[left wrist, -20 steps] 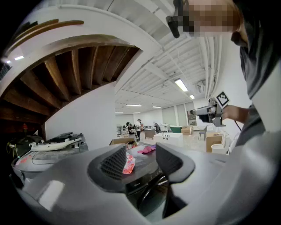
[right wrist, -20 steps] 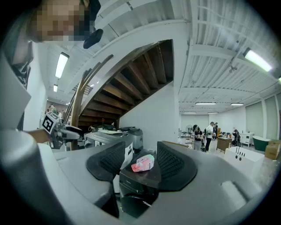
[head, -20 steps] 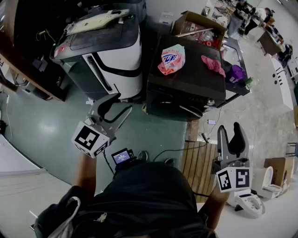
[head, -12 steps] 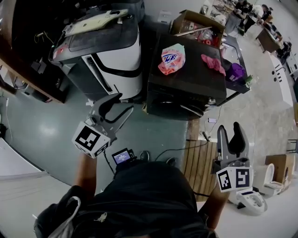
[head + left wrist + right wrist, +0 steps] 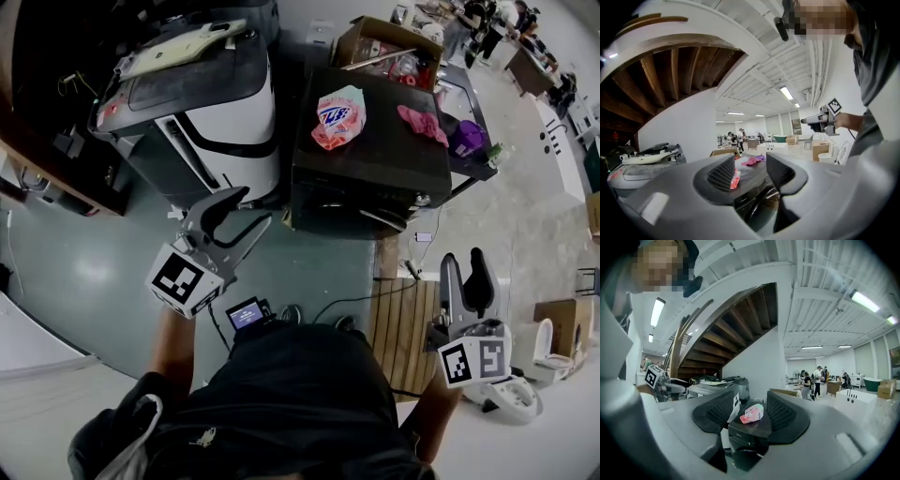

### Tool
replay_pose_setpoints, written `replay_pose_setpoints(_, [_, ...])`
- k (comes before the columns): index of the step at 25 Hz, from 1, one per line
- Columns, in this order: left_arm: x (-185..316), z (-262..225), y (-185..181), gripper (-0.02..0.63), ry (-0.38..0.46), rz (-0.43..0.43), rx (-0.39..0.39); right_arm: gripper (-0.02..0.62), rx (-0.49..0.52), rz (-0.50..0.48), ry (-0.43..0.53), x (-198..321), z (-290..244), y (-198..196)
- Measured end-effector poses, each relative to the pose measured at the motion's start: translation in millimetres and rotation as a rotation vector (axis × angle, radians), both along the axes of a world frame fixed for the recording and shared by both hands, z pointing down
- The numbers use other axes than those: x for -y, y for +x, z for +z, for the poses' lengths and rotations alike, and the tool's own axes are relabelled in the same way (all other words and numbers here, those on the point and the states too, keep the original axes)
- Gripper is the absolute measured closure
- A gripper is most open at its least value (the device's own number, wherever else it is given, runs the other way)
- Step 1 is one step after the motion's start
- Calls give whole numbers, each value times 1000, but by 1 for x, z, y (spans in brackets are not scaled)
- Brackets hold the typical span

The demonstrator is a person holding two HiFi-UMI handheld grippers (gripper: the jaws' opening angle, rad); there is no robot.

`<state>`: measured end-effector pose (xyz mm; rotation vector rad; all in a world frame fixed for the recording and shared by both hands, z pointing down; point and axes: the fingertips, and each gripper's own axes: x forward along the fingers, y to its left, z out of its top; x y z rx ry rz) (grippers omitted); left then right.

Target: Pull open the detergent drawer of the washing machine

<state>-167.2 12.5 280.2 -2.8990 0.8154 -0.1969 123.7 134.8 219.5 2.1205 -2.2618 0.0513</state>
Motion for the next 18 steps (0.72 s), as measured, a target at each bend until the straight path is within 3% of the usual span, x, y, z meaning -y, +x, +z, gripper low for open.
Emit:
replay_pose_setpoints(7, [2,0,10,380,8,1,24,380,14,-11,-12,2,8,9])
replay_pose_setpoints(18, [-7,-9,42,380,12,-86,44,380,34,-108,-12,26,7,51])
